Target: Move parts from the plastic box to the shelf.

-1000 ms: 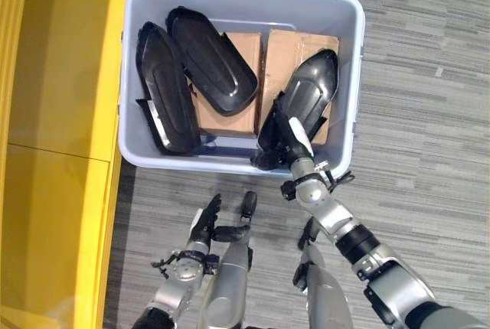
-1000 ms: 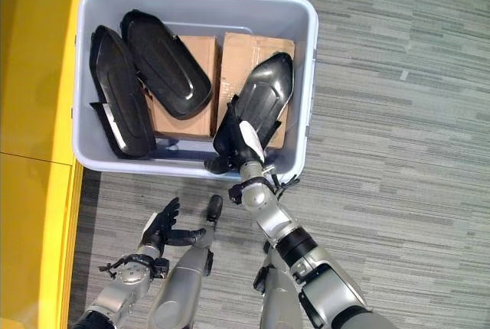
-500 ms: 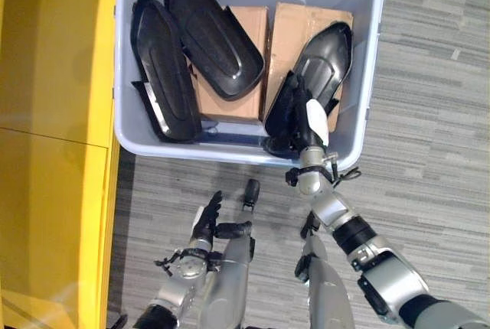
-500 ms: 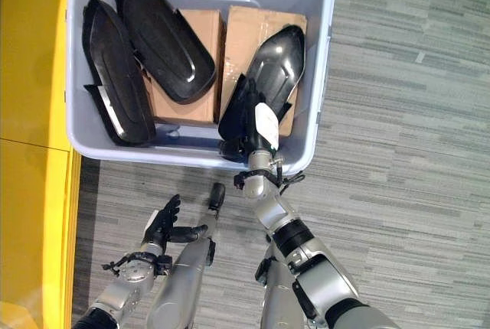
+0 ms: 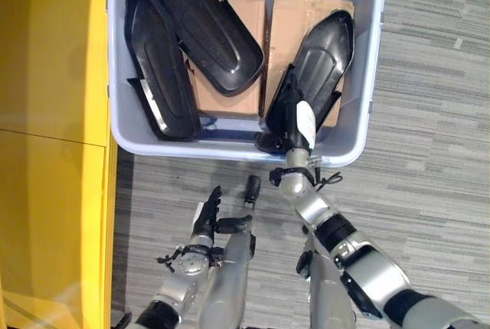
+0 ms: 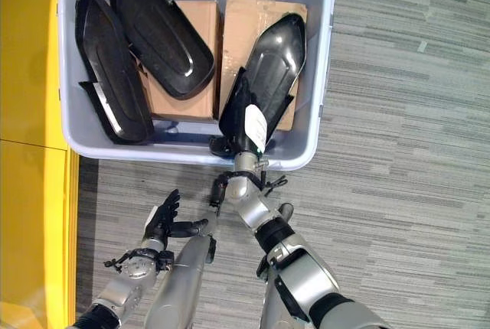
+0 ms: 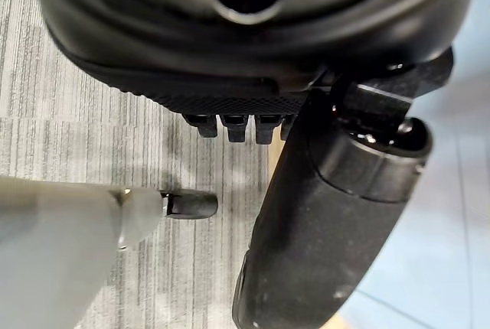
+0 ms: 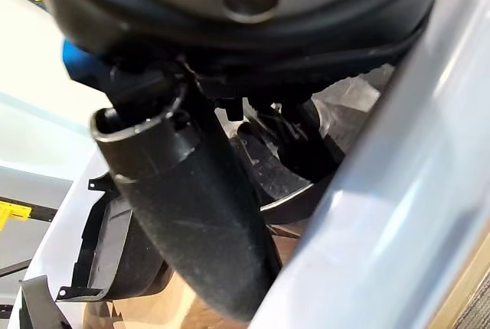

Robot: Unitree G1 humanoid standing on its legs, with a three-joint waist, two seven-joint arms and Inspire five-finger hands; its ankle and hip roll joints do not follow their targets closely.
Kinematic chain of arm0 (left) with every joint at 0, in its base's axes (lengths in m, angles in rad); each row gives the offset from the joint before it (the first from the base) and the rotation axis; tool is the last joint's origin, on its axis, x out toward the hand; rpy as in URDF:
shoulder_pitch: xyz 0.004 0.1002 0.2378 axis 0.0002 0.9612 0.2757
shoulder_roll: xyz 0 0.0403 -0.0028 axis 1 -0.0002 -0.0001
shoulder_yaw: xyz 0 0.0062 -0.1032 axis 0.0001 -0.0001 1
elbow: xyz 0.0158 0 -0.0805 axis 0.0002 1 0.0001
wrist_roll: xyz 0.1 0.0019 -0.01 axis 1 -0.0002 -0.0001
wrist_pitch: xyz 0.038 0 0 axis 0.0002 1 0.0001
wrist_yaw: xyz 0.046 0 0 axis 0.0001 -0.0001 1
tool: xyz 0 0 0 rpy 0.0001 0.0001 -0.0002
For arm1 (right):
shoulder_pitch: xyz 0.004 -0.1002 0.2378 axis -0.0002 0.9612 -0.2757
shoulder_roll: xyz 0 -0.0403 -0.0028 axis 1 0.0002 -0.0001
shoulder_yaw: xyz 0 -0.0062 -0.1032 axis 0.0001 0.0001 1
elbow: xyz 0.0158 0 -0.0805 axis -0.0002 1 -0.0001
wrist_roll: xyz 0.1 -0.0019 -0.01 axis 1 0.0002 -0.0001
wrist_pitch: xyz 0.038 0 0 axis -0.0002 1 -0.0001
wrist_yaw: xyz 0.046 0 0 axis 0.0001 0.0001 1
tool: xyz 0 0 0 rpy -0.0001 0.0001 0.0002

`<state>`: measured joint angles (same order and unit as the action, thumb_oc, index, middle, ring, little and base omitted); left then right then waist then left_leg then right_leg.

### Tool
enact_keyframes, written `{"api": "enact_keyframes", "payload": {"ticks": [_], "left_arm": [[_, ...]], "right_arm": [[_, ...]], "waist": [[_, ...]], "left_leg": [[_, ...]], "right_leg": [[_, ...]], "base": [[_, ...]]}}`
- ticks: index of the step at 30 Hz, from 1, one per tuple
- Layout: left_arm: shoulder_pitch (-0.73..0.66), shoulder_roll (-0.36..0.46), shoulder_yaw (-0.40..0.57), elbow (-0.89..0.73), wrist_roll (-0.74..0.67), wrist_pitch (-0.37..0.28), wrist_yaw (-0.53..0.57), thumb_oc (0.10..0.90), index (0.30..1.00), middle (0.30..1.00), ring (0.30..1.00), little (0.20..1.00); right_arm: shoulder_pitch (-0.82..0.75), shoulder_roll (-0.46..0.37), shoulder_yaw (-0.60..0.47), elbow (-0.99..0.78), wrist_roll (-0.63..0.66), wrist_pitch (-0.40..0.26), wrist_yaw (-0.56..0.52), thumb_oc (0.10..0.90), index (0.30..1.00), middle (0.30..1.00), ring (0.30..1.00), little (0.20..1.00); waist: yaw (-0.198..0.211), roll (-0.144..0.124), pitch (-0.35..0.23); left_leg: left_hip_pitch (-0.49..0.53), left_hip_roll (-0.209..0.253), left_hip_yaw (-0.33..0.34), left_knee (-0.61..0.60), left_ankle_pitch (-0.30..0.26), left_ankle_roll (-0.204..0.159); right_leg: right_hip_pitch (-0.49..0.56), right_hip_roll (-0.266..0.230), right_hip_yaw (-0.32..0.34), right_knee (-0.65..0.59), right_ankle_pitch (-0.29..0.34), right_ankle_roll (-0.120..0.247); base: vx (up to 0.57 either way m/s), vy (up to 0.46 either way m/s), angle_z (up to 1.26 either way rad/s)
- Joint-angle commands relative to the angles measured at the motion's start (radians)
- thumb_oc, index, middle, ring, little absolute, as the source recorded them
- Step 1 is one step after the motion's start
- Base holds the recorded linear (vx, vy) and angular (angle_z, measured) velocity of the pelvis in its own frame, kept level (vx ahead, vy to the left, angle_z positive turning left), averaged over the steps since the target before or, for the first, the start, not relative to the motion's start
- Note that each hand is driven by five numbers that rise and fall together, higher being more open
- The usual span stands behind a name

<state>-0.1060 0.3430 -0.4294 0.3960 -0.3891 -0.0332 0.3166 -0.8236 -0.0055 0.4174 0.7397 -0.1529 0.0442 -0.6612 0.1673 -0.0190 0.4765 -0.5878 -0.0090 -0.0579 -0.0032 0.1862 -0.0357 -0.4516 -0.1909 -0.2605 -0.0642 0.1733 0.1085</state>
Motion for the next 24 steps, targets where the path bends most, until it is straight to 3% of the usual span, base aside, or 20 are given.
{"api": "enact_keyframes", "payload": {"ticks": [1, 6, 7, 9, 24], "left_arm": [[0.025, 0.032, -0.023, -0.058, -0.021, -0.042, 0.023, 0.900, 1.000, 1.000, 1.000, 1.000], [0.012, 0.029, -0.044, -0.055, -0.028, -0.042, 0.023, 0.900, 1.000, 1.000, 1.000, 1.000], [0.009, 0.028, -0.047, -0.052, -0.030, -0.041, 0.021, 0.900, 1.000, 1.000, 1.000, 1.000], [0.005, 0.027, -0.054, -0.050, -0.029, -0.041, 0.017, 0.900, 1.000, 1.000, 1.000, 1.000], [-0.022, 0.013, -0.066, -0.031, -0.033, -0.043, 0.019, 0.900, 1.000, 1.000, 1.000, 1.000]], "right_arm": [[0.021, 0.001, -0.034, 0.156, 0.152, 0.019, 0.065, 0.900, 1.000, 1.000, 1.000, 1.000], [-0.016, 0.015, -0.084, 0.295, 0.242, 0.008, 0.069, 0.900, 1.000, 1.000, 1.000, 1.000], [-0.023, 0.017, -0.105, 0.328, 0.278, 0.003, 0.074, 0.673, 0.682, 0.682, 0.682, 0.682], [-0.040, 0.017, -0.121, 0.377, 0.306, 0.002, 0.086, 0.400, 0.300, 0.300, 0.300, 0.300], [-0.031, 0.006, -0.098, 0.445, 0.264, 0.025, 0.104, 0.400, 0.300, 0.300, 0.300, 0.300]], "waist": [[0.027, 0.041, 0.043], [0.034, 0.054, 0.043], [0.037, 0.057, 0.043], [0.041, 0.062, 0.043], [0.040, 0.066, 0.043]], "left_leg": [[-0.024, -0.053, 0.010, 0.094, -0.101, 0.048], [-0.041, -0.055, 0.010, 0.099, -0.104, 0.050], [-0.042, -0.055, 0.009, 0.099, -0.104, 0.050], [-0.041, -0.056, 0.009, 0.097, -0.105, 0.051], [-0.006, -0.051, 0.019, 0.078, -0.103, 0.054]], "right_leg": [[0.043, -0.055, 0.016, 0.006, 0.060, 0.022], [0.028, -0.054, 0.015, 0.010, 0.057, 0.023], [0.028, -0.054, 0.016, 0.011, 0.055, 0.022], [0.027, -0.052, 0.015, 0.011, 0.054, 0.022], [0.042, -0.047, 0.020, 0.008, 0.053, 0.023]], "base": [[0.00, 0.000, 0.00], [0.00, 0.001, 0.01], [0.00, 0.005, 0.04], [0.00, 0.000, 0.00], [0.00, 0.000, 0.00]]}}
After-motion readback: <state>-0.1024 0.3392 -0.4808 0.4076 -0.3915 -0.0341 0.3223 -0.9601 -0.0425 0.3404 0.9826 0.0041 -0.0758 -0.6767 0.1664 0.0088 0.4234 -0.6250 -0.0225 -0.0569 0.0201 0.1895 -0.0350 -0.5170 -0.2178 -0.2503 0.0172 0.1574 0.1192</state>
